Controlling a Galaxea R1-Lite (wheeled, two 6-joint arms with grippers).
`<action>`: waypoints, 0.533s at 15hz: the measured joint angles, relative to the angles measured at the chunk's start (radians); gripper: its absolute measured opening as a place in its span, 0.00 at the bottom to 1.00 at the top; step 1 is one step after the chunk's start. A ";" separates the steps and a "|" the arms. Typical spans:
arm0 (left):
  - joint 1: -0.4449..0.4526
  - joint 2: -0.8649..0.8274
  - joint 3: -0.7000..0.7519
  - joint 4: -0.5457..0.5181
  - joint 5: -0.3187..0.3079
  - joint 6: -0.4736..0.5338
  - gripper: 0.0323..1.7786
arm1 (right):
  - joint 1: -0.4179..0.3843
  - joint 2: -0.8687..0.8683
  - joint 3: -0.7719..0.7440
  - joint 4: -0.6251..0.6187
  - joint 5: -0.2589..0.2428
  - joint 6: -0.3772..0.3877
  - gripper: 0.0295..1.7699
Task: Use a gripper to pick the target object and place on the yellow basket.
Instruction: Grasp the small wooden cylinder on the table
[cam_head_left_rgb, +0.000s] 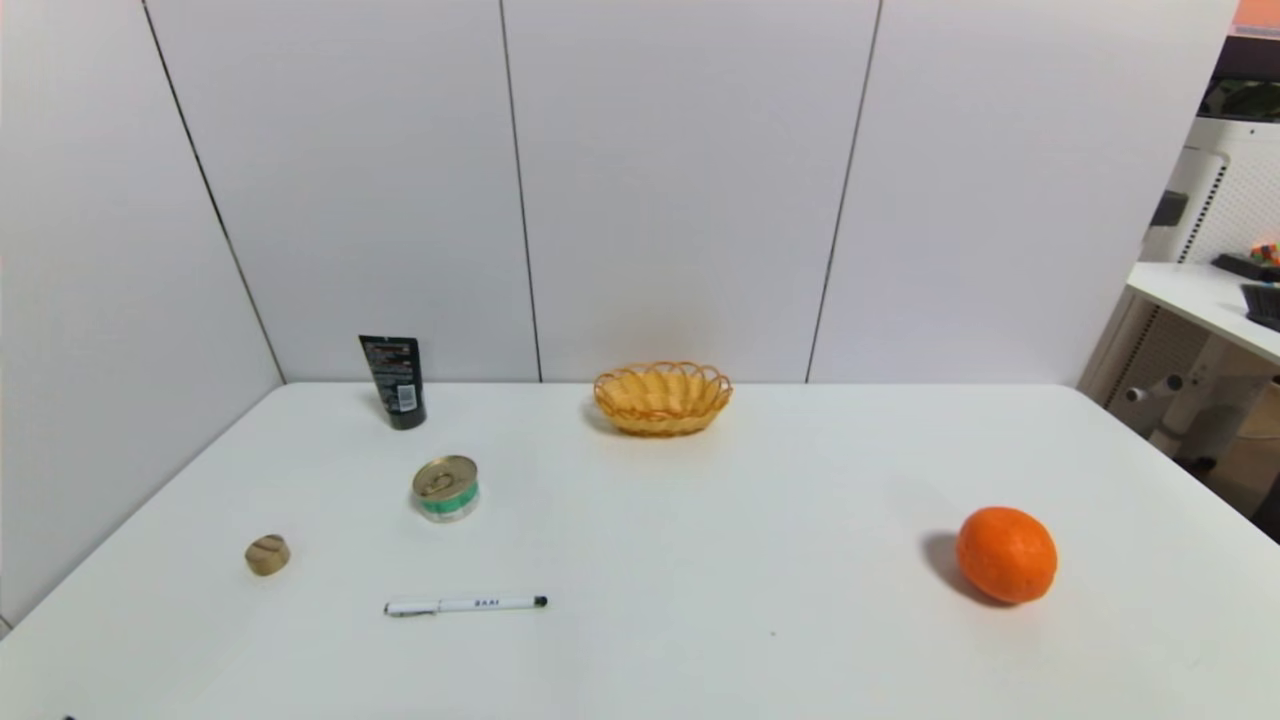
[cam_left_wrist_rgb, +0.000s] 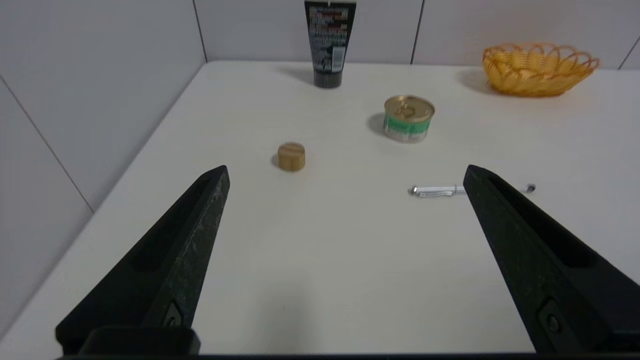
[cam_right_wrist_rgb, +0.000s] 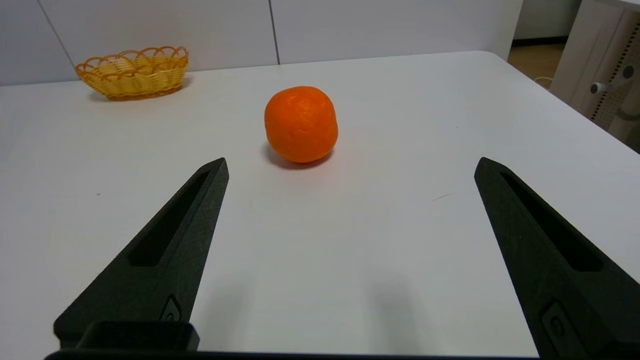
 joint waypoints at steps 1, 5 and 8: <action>0.000 0.071 -0.111 0.032 0.000 0.004 0.95 | 0.000 0.000 0.000 0.000 0.000 0.000 0.96; 0.007 0.376 -0.523 0.188 0.000 0.008 0.95 | 0.000 0.000 0.000 0.000 0.000 0.000 0.96; 0.019 0.589 -0.735 0.225 0.000 0.033 0.95 | 0.000 0.000 0.000 0.000 0.000 0.000 0.96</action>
